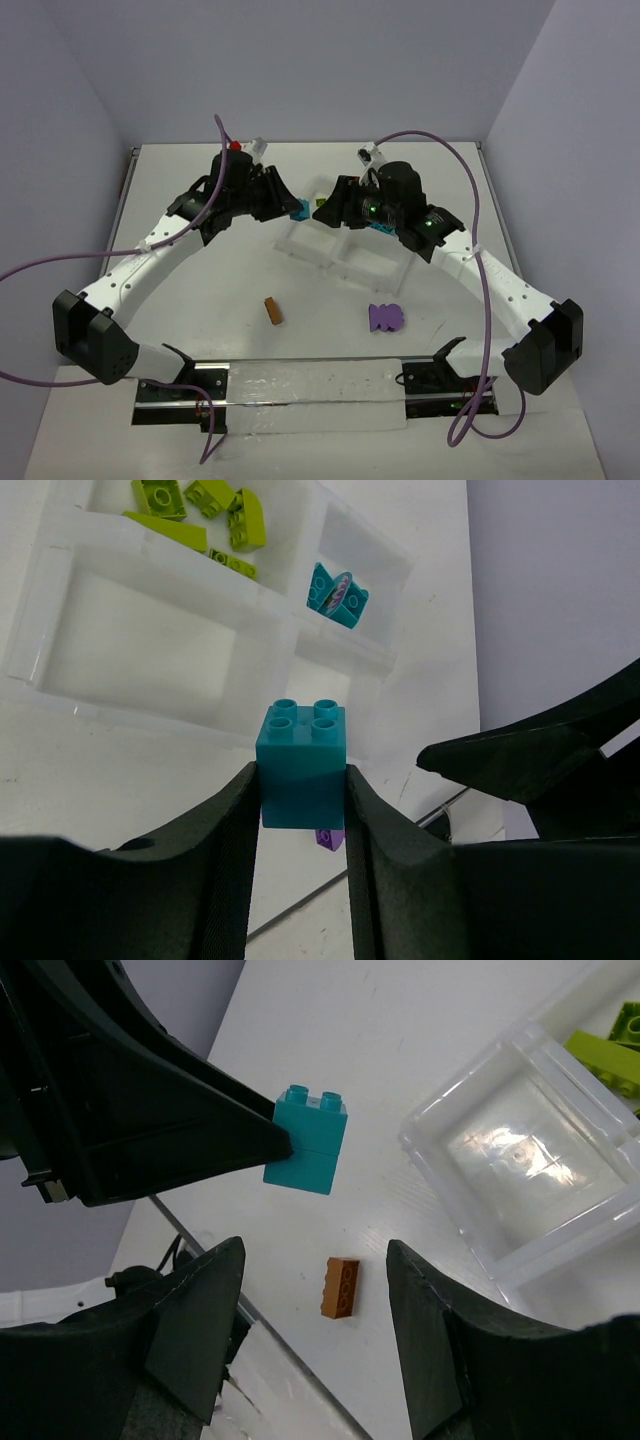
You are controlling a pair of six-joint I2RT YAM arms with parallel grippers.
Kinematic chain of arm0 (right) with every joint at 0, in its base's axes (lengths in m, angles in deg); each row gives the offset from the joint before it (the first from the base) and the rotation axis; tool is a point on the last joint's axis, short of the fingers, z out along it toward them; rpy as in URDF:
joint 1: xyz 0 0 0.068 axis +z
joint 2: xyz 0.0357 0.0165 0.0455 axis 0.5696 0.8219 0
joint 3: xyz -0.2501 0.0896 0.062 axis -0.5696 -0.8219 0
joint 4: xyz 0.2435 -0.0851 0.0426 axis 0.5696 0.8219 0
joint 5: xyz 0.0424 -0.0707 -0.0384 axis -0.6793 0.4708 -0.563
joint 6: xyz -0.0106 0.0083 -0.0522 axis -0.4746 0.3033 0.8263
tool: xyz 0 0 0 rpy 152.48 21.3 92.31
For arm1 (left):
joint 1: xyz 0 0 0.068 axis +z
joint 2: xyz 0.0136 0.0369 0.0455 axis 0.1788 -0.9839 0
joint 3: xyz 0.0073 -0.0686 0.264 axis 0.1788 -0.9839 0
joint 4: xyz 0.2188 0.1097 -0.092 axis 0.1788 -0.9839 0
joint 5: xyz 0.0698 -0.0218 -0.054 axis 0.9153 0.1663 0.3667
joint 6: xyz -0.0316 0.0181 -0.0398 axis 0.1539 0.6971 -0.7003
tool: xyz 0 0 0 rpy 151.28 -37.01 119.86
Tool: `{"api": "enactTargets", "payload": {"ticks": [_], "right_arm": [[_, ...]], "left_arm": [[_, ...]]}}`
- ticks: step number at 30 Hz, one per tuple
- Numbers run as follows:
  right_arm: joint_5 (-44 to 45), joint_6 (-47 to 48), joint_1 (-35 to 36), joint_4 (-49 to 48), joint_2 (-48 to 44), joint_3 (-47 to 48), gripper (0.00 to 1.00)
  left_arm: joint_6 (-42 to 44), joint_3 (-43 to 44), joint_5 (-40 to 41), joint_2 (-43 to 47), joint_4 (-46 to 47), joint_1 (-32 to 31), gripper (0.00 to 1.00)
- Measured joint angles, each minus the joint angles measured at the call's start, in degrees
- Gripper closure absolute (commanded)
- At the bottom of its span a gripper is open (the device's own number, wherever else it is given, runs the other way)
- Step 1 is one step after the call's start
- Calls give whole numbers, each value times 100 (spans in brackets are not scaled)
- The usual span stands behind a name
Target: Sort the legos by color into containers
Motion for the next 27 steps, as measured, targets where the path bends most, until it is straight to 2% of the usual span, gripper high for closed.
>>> {"api": "enactTargets", "payload": {"ticks": [4, 10, 19, 27], "right_arm": [[-1, -87, 15, -5, 13, 0, 34], [200, -215, 109, -145, 13, -10, 34], [757, -297, 478, -914, 32, -358, 33], [994, -287, 778, -1466, 345, -329, 32]], "left_arm": [[-55, -42, 119, 81, 4, -5, 100], [-573, -134, 595, 363, -2, -36, 100], [-1333, -130, 1017, 559, -158, -108, 100], [-1538, -128, 1246, 559, -456, -130, 100]]}}
